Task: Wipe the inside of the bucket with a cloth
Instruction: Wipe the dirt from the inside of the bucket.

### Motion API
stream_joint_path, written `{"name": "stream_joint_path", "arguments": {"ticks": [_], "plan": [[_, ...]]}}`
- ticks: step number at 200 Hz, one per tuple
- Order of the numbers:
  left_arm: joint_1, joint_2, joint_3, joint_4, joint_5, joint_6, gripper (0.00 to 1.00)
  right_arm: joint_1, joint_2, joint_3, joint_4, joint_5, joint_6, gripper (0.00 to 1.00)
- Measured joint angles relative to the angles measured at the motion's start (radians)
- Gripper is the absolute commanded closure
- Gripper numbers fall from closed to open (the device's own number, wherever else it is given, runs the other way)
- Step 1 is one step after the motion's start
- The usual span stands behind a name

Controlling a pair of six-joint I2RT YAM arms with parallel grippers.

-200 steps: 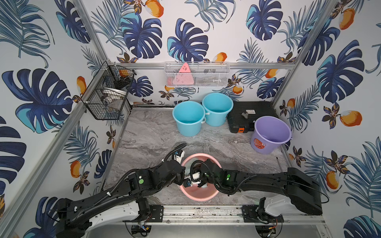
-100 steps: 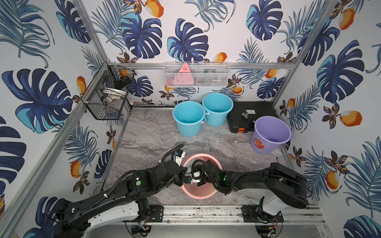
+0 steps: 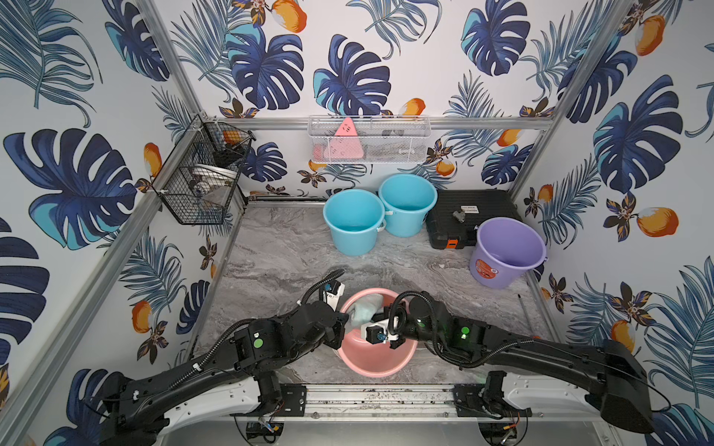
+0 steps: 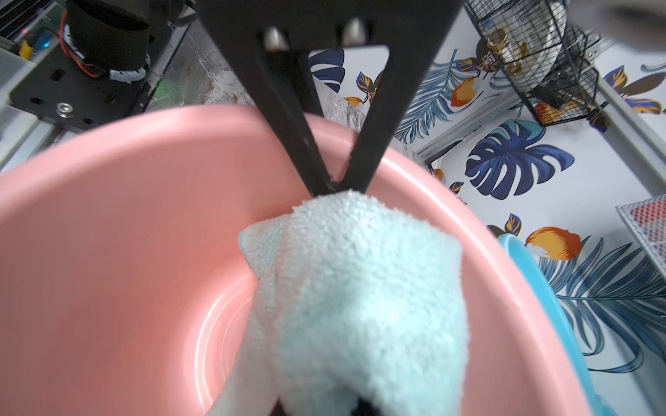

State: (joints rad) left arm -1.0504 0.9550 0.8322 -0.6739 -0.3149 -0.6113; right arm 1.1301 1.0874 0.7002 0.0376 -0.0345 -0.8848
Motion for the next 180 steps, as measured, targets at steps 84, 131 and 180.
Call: {"name": "stream_joint_path", "arguments": {"ticks": [84,131,180], "plan": [[0.0,0.022,0.038,-0.04,-0.003,-0.023,1.0,0.04,-0.006,0.116,-0.2,0.293,-0.28,1.0],[0.0,0.026,0.046,-0.053,0.001,-0.026,1.0,0.04,0.152,0.113,-0.113,0.394,-0.427,1.0],[0.003,0.013,0.044,-0.077,-0.009,-0.062,1.0,0.01,0.33,0.097,0.041,0.38,-0.463,1.0]]}}
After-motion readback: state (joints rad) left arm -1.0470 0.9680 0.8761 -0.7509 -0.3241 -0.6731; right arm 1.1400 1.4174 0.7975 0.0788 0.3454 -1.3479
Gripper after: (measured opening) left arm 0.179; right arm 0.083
